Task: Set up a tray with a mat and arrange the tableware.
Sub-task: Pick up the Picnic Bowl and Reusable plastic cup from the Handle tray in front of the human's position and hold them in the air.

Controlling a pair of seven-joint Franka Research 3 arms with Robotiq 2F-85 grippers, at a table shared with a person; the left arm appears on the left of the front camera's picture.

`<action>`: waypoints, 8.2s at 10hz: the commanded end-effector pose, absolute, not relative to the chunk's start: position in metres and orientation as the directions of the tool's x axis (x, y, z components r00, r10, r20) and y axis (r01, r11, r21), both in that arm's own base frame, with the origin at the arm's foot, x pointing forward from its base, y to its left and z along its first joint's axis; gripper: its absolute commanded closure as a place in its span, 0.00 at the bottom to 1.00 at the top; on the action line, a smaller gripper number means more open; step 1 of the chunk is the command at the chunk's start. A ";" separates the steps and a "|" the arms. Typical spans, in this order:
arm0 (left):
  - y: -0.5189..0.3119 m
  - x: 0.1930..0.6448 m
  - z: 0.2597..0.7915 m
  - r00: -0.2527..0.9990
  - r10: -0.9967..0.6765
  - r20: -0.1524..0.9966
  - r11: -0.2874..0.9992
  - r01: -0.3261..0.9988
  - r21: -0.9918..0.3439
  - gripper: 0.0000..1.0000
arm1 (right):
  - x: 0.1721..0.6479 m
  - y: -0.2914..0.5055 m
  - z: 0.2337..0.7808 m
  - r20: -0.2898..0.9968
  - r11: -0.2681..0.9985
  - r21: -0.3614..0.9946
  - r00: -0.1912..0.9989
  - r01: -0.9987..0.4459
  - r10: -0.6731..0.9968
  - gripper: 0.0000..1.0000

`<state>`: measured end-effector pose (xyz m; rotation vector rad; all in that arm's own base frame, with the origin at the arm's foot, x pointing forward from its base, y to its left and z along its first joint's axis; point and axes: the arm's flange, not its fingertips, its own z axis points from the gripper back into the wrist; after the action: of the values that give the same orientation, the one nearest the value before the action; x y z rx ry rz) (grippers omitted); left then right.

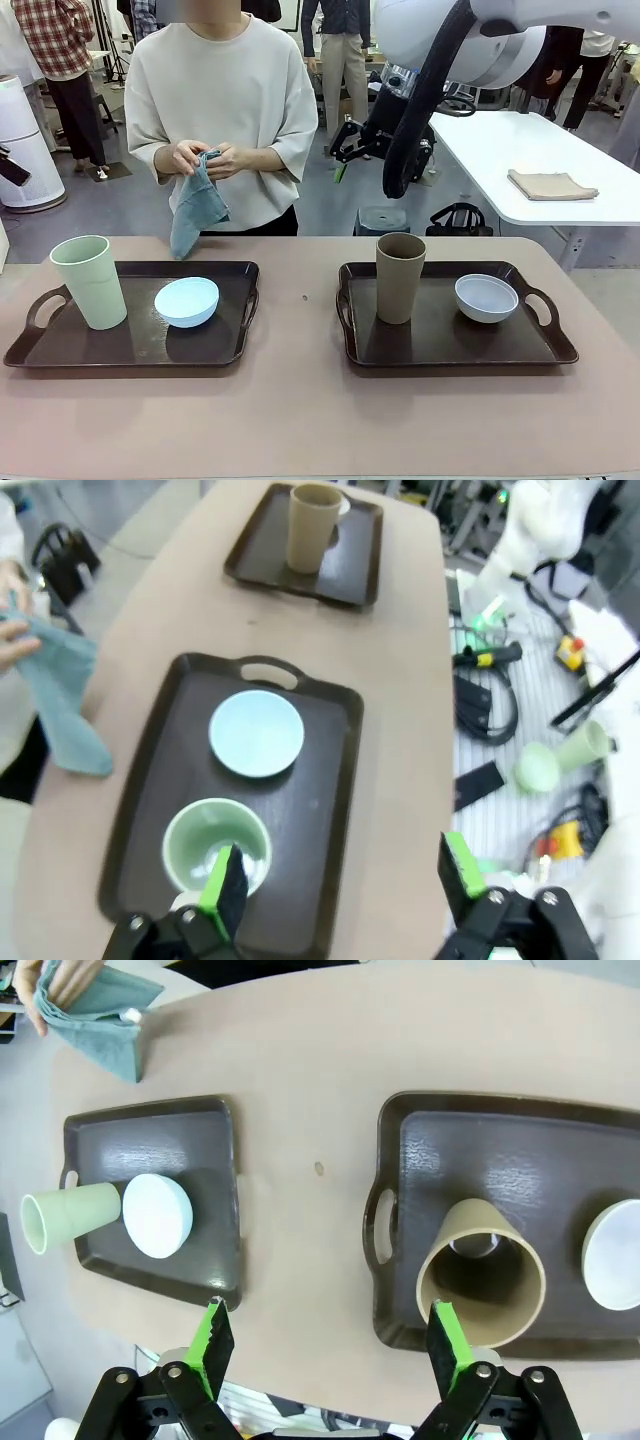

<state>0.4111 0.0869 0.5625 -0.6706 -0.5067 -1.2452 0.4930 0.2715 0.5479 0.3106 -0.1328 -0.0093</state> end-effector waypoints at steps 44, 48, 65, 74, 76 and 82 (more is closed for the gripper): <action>0.110 0.498 0.363 0.042 -0.684 0.728 0.024 0.999 -0.034 0.00 | 0.501 0.580 0.359 0.041 0.924 0.136 0.934 -0.357 0.355 0.00; 0.098 0.508 0.348 0.097 -0.636 0.766 0.031 0.994 -0.100 0.00 | 0.509 0.587 0.350 0.032 0.917 0.145 0.928 -0.371 0.370 0.00; 0.053 0.502 0.327 0.027 -0.630 0.776 -0.060 0.995 -0.084 1.00 | 0.508 0.584 0.334 0.018 0.918 0.101 0.923 -0.384 0.384 1.00; 0.068 0.477 0.383 -0.033 -0.687 0.726 -0.068 0.998 -0.019 1.00 | 0.481 0.567 0.387 -0.010 0.943 0.004 0.943 -0.332 0.332 1.00; 0.083 0.454 0.441 -0.068 -0.686 0.725 -0.048 0.998 0.048 1.00 | 0.451 0.559 0.433 0.059 0.950 -0.025 0.948 -0.311 0.312 1.00; 0.093 0.412 0.528 -0.025 -0.651 0.759 0.024 0.998 0.053 1.00 | 0.389 0.554 0.516 0.226 0.953 -0.006 0.928 -0.303 0.297 1.00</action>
<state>0.4136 0.0964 0.5270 -0.6040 -0.7301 -1.5058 0.3958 0.5662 0.5250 0.0167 -0.1893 0.3347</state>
